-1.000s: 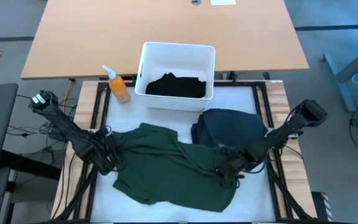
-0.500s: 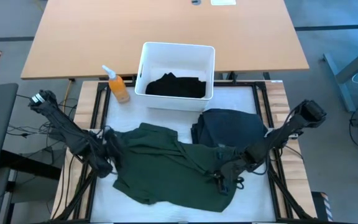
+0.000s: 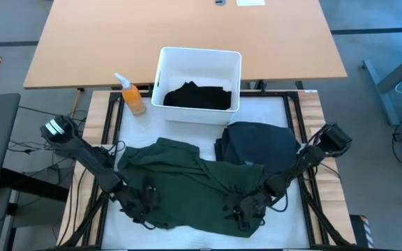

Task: Fold laundry
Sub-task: Fold the green polo shirt from the white laundry organizer

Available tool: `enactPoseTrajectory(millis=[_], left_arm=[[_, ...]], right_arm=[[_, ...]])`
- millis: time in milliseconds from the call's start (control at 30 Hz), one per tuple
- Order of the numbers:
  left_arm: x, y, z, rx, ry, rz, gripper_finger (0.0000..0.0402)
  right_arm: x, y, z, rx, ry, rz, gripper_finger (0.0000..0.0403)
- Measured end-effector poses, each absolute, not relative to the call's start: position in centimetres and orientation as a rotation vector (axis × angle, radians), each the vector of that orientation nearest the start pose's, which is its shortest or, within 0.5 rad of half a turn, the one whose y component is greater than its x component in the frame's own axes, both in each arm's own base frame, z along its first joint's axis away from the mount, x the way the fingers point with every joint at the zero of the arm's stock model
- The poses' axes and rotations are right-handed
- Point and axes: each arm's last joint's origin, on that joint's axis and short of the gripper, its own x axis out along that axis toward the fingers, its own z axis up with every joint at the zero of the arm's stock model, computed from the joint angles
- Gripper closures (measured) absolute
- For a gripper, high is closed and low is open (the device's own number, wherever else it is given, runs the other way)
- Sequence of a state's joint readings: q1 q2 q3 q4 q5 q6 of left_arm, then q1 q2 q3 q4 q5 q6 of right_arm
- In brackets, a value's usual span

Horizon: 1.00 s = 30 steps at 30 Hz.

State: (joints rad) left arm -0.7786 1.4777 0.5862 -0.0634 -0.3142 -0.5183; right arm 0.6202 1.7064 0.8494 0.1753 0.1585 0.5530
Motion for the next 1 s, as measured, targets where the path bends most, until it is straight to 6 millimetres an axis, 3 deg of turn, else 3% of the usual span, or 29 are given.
enactPoseTrajectory(millis=[133,267,567,767,1000], left_arm=[[19.3,-18.3,11.6,-0.077,1.024,-0.268,0.0243],[19.6,-19.3,11.7,-0.205,1.13,-0.374,0.0272],[20.2,-20.8,15.6,-0.459,1.179,-0.503,0.035],[20.9,-21.3,16.7,-0.446,1.113,-0.508,0.0378],[22.5,-21.6,18.8,-0.374,1.008,-0.583,0.0383]], right_arm=[[27.7,19.3,15.3,0.265,0.746,0.248,0.0216],[27.7,19.3,15.7,0.275,0.724,0.256,0.0216],[28.1,20.8,17.4,0.31,0.727,0.36,0.0216],[27.1,22.3,17.7,0.298,0.743,0.407,0.0216],[26.2,23.2,17.6,0.346,0.782,0.406,0.0216]])
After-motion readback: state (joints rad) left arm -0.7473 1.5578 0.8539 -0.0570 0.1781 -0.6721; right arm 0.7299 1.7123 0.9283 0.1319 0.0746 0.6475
